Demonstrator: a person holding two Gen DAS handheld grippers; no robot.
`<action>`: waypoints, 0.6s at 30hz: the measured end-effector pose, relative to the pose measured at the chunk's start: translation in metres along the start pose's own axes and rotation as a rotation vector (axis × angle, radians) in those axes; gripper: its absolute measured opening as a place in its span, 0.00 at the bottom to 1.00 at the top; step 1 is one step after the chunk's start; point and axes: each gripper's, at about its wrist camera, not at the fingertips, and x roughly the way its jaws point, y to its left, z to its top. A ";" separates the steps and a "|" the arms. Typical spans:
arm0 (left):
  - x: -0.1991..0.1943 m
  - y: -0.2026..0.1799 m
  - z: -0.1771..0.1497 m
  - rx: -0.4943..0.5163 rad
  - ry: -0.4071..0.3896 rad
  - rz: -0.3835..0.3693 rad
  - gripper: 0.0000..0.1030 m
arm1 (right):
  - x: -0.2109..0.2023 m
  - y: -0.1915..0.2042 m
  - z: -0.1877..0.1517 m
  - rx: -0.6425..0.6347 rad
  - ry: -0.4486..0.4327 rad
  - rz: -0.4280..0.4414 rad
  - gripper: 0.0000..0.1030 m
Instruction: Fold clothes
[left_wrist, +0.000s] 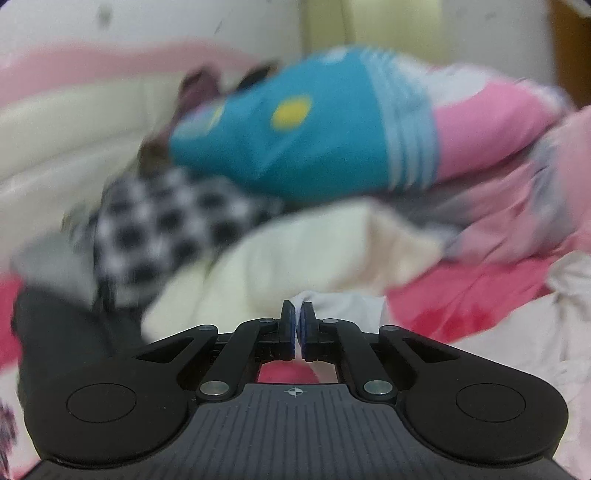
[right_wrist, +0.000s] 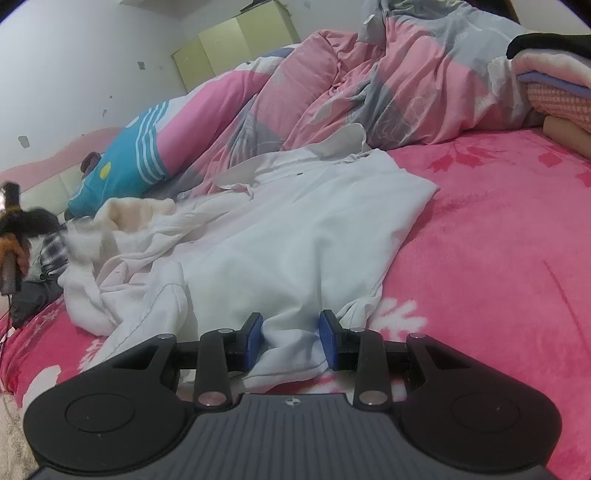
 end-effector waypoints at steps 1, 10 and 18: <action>0.009 0.006 -0.003 -0.031 0.043 0.013 0.05 | 0.000 0.000 0.000 0.001 -0.001 0.001 0.34; -0.056 0.038 -0.025 -0.102 -0.077 0.001 0.38 | -0.004 -0.006 0.008 0.056 0.027 0.045 0.41; -0.153 -0.001 -0.058 0.069 -0.286 -0.174 0.67 | -0.043 0.043 0.025 -0.031 0.026 0.078 0.66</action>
